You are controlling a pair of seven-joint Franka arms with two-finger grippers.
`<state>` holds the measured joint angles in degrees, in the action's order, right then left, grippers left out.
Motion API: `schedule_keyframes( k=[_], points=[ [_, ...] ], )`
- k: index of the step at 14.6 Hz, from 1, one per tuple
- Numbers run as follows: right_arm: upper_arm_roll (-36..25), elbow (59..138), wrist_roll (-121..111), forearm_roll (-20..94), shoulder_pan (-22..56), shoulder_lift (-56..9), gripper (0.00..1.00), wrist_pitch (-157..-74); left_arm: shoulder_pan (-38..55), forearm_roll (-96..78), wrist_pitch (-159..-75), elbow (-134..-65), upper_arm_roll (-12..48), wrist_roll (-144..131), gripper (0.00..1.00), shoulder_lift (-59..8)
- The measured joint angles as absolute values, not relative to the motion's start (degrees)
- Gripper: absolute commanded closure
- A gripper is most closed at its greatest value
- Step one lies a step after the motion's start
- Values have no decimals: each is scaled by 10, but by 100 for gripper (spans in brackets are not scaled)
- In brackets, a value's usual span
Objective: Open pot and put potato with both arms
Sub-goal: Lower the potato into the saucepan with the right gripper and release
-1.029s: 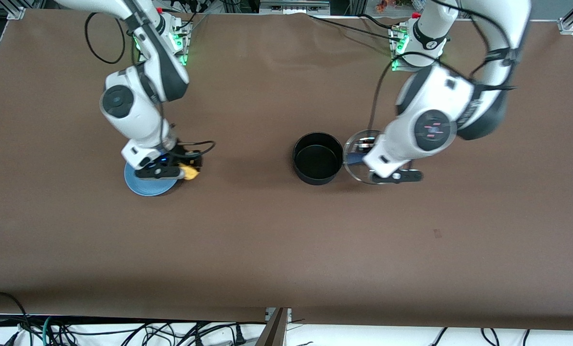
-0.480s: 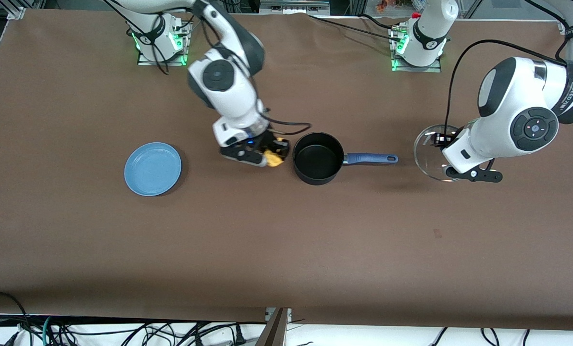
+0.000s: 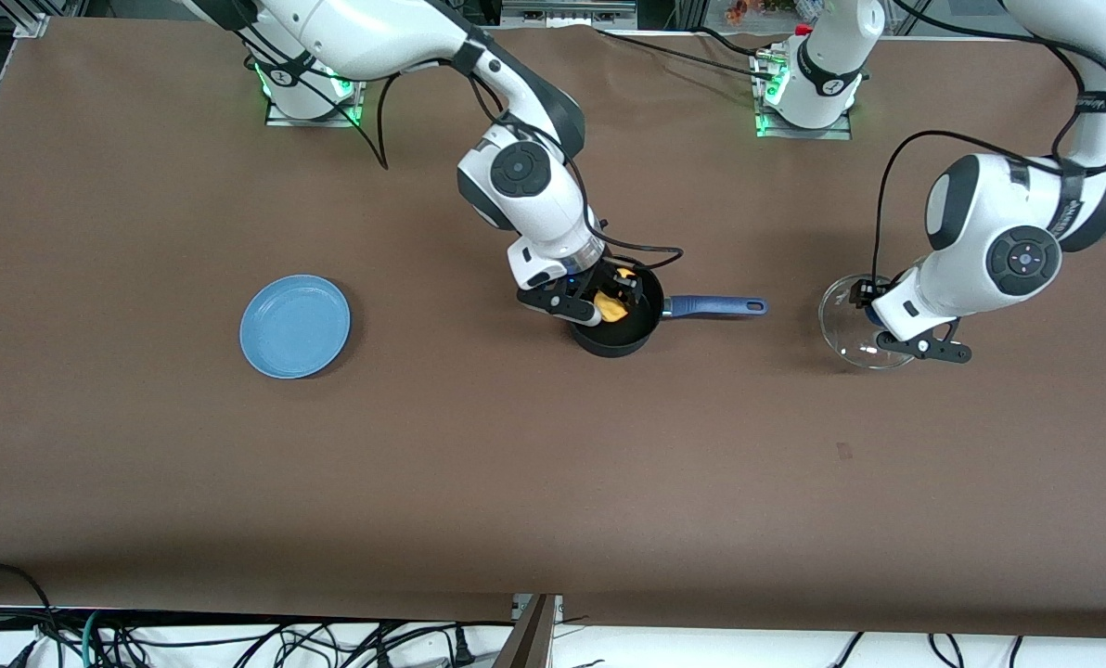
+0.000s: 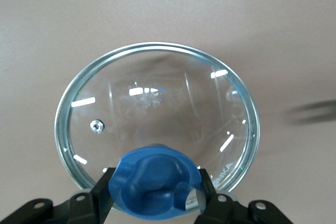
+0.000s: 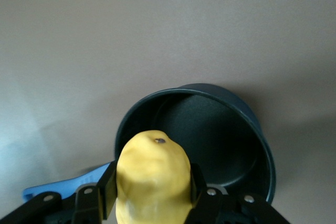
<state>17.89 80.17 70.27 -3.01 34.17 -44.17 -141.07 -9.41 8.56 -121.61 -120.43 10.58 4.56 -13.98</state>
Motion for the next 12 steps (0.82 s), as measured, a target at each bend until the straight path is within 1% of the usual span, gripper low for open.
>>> schedule_keyframes(
  k=[1,3,5,7,8,9,10,11,12],
  points=[
    [178,801,703,-40,342,-449,53,-1411,-97,86,-1241,-1220,106,50,100,-144],
    [175,800,703,-56,341,-460,53,-1411,-97,86,-1266,-1224,108,51,100,-162],
    [175,800,703,-70,342,-470,53,-1411,-97,87,-1281,-1209,112,52,100,-192],
    [175,800,703,-79,346,-479,53,-1412,-94,88,-1284,-1177,115,53,100,-231],
    [175,799,703,-80,350,-482,53,-1412,-93,89,-1284,-1161,115,54,92,-248],
    [175,799,703,-81,353,-484,49,-1412,-91,89,-1284,-1147,115,54,81,-263],
    [175,799,703,-81,355,-485,21,-1412,-89,89,-1284,-1138,115,55,53,-273],
    [175,799,703,-81,355,-486,0,-1412,-87,89,-1284,-1132,115,56,1,-280],
    [175,799,703,-81,355,-486,0,-1412,-86,89,-1284,-1126,115,59,0,-286]
  ],
)
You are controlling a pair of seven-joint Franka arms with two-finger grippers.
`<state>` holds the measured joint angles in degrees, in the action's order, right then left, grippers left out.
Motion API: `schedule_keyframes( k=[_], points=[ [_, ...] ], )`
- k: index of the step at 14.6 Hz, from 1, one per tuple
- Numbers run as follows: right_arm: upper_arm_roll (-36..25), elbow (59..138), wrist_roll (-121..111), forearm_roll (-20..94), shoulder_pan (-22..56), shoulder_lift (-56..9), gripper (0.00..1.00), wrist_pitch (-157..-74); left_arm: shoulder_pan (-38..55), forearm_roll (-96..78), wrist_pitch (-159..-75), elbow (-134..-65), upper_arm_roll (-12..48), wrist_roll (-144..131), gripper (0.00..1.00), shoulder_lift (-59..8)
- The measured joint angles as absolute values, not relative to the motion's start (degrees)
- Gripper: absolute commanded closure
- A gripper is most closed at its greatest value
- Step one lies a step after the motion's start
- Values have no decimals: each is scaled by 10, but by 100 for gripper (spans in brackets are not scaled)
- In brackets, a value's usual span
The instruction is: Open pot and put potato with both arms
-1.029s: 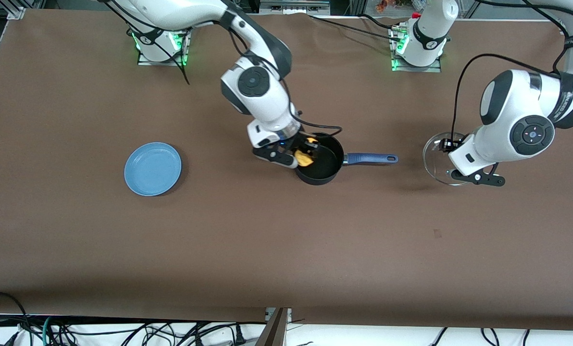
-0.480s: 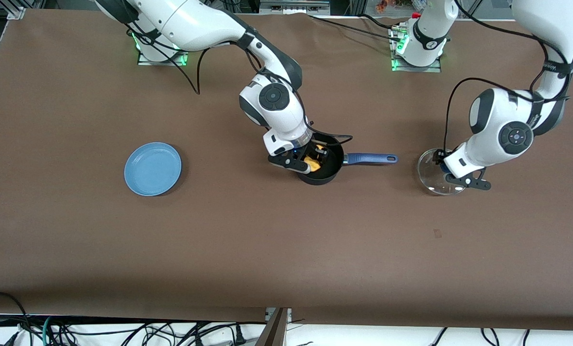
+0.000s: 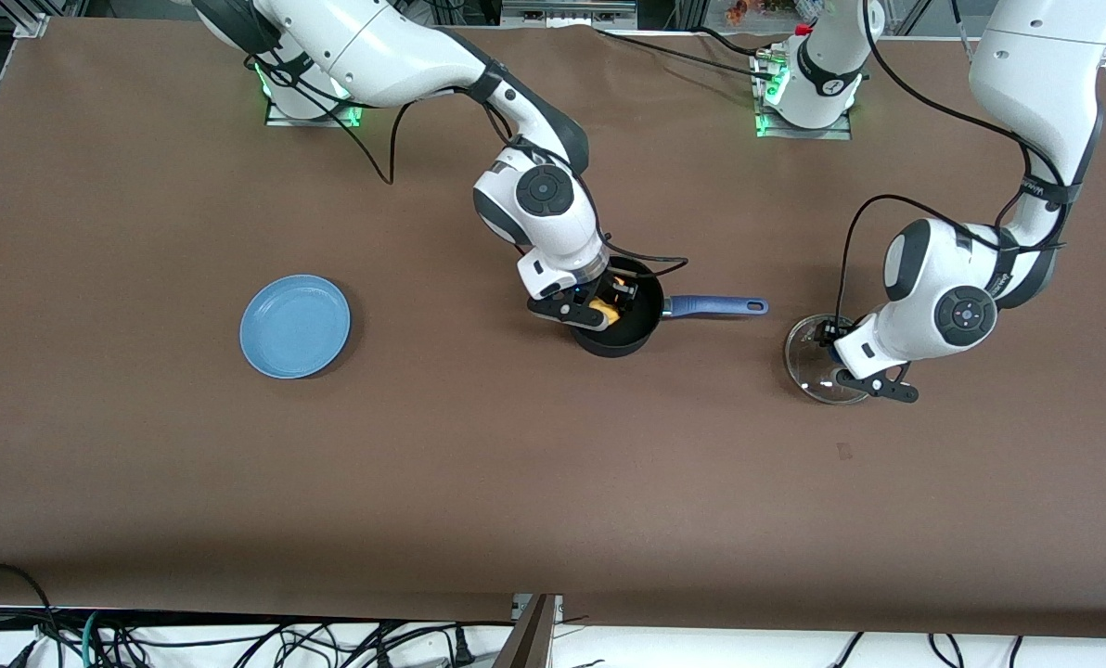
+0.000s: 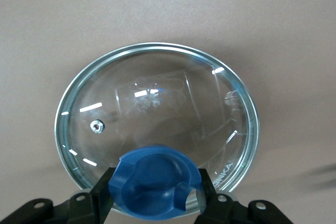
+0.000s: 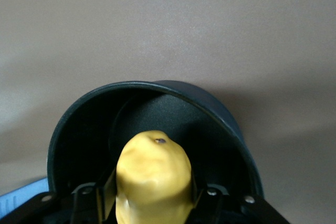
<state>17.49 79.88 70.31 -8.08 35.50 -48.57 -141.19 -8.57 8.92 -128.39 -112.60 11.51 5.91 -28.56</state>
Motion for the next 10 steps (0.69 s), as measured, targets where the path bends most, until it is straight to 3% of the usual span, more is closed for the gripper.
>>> schedule_keyframes(
  k=[5,8,10],
  points=[
    [171,773,699,-84,350,-481,0,-1378,-89,89,-1280,-1105,114,70,0,-293],
    [170,718,631,-86,326,-460,0,-1240,-91,89,-1250,-1080,113,70,0,-292],
    [169,686,547,-86,301,-437,0,-1147,-91,89,-1182,-1030,113,70,0,-290]
  ],
)
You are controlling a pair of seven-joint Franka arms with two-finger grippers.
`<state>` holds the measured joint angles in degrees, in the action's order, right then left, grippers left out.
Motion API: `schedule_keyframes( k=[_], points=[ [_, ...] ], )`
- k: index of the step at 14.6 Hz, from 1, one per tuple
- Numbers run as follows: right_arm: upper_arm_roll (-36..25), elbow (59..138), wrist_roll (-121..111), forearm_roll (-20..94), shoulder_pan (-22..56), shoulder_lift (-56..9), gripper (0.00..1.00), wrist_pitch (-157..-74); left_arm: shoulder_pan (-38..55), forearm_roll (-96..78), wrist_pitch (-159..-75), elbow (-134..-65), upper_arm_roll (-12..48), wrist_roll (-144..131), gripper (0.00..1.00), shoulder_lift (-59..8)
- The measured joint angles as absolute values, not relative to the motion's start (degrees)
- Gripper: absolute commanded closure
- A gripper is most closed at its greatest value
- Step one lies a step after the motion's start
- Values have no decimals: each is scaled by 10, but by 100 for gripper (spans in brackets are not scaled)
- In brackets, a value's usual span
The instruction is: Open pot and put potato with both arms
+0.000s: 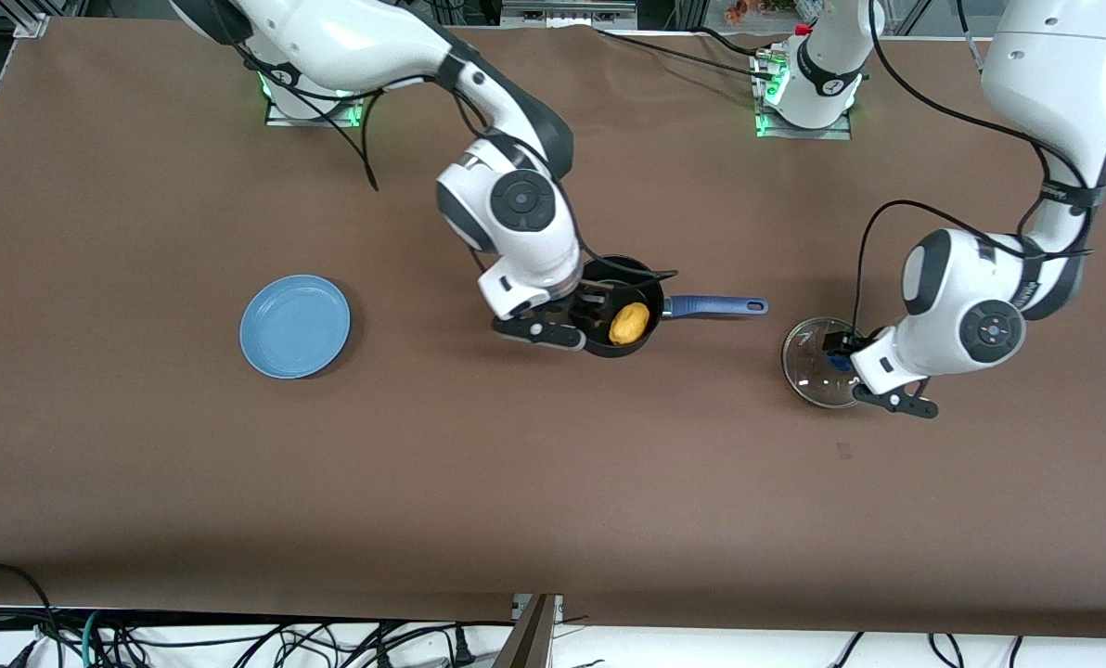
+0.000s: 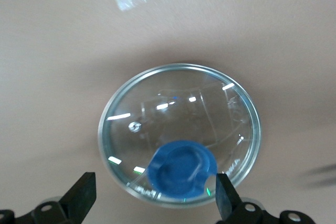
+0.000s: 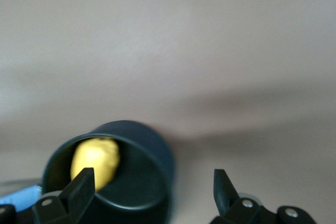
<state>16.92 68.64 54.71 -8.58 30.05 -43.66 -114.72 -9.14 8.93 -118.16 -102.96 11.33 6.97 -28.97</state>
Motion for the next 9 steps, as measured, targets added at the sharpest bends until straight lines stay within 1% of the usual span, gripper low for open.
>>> schedule_keyframes(
  k=[2,4,6,9],
  points=[
    [168,673,456,-86,268,-408,0,-1087,-91,89,-1089,-966,119,71,0,-280],
    [166,670,354,-87,221,-376,0,-1039,-91,89,-1018,-913,135,71,0,-257],
    [165,669,253,-87,166,-349,0,-992,-89,89,-979,-887,147,71,0,-215],
    [164,668,129,-87,94,-316,0,-934,-88,89,-927,-880,154,71,0,-134]
  ],
)
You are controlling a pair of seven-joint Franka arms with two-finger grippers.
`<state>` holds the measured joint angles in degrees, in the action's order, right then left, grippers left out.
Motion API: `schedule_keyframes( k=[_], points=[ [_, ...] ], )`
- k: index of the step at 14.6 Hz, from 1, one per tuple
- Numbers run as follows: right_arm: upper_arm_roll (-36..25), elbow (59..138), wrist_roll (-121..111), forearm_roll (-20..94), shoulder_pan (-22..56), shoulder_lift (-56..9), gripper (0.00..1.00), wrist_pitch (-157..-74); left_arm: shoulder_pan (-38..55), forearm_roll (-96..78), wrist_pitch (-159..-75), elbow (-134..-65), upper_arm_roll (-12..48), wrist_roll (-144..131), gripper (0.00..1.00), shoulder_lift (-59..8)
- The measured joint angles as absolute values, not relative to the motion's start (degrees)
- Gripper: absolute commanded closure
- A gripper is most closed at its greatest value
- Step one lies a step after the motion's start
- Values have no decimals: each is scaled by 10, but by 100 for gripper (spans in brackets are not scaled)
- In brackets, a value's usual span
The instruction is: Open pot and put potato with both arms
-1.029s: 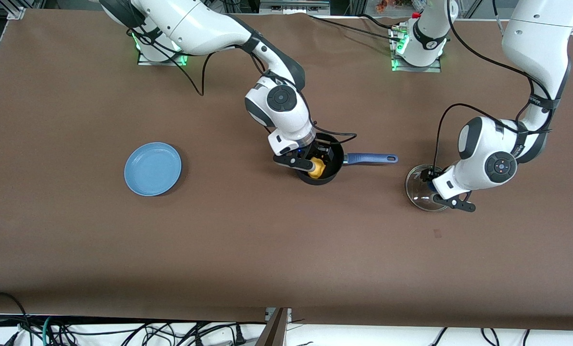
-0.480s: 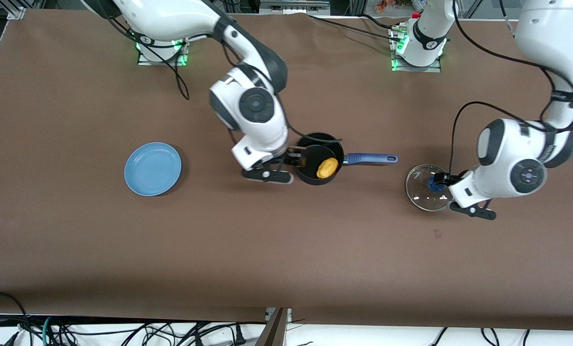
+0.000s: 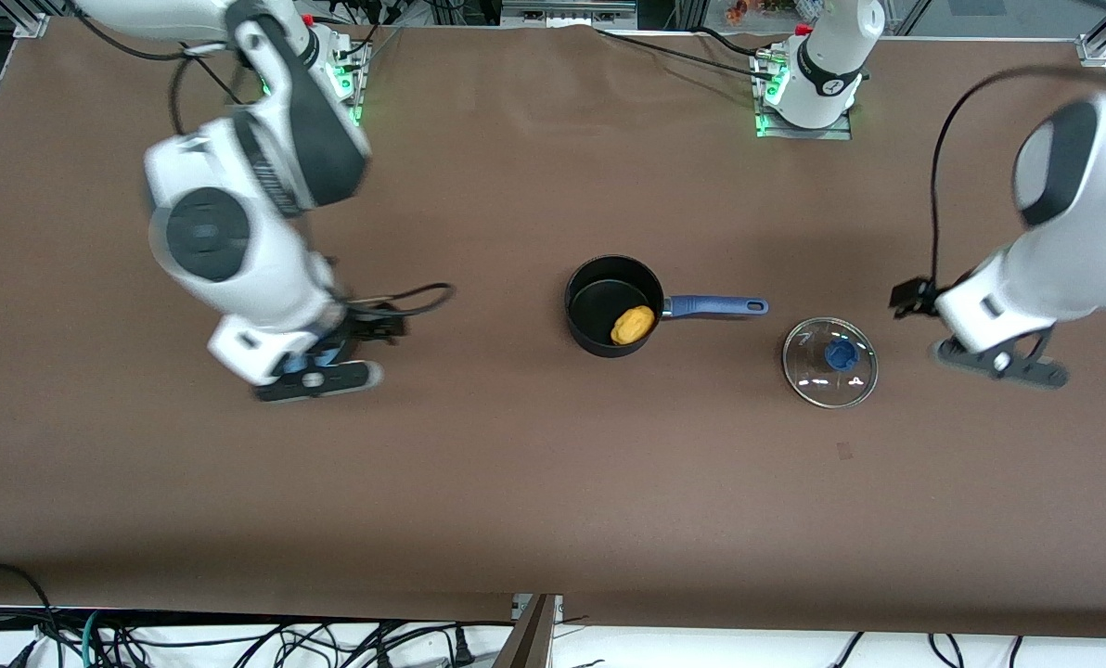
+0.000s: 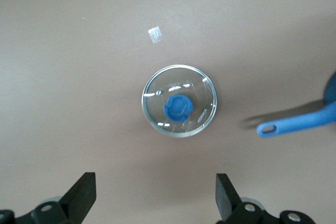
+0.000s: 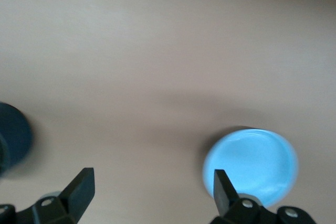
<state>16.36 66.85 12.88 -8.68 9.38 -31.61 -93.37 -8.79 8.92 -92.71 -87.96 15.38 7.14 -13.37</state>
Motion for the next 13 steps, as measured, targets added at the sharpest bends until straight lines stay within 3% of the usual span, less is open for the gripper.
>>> schedule_keyframes(
  k=[4,8,13],
  points=[
    [164,667,41,-87,15,-273,0,-868,-88,64,-887,-880,156,71,0,-61],
    [164,688,18,-86,-39,-200,0,-824,-76,58,-876,-868,154,71,0,-54],
    [150,770,18,-86,-46,-112,0,-778,-6,15,-872,-870,66,70,0,-44]
  ],
)
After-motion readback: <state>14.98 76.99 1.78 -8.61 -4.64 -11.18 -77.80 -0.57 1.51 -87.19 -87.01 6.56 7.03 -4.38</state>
